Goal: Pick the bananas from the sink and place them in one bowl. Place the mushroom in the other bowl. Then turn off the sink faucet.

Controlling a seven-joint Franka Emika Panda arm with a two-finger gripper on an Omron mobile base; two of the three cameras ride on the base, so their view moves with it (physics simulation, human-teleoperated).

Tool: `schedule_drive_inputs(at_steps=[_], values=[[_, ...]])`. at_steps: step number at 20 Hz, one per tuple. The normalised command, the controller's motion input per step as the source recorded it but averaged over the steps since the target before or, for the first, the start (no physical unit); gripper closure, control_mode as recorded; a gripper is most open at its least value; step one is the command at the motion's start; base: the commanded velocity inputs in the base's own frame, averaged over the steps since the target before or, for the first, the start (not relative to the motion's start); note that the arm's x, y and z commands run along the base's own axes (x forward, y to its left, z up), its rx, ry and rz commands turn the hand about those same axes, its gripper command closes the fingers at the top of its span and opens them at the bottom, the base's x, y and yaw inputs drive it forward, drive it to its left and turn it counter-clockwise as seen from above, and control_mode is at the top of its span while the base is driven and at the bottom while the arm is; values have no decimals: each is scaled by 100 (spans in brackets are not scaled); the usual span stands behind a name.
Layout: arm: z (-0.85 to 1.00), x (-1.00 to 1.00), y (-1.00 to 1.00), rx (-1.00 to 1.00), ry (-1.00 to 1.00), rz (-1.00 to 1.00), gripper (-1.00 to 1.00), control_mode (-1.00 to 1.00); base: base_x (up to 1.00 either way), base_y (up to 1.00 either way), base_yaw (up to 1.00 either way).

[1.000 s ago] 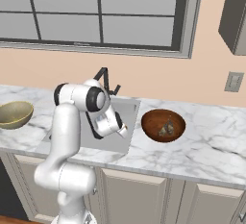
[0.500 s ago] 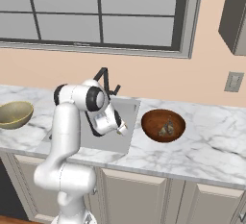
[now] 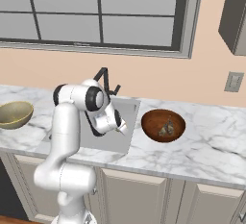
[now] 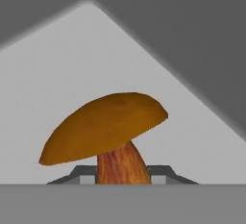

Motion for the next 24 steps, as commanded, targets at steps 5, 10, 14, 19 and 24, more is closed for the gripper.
schedule_drive_inputs(at_steps=[5,10,14,19,24], values=[[39,-22,25,0,7,0,100,-100,0,0,0],[38,-40,34,-1,5,0,100,-100,0,0,0],[24,-46,4,0,0,0,100,-100,0,0,0],[33,-52,7,0,1,0,100,-100,0,0,0],[47,-45,24,-2,7,2,100,-100,0,0,0]])
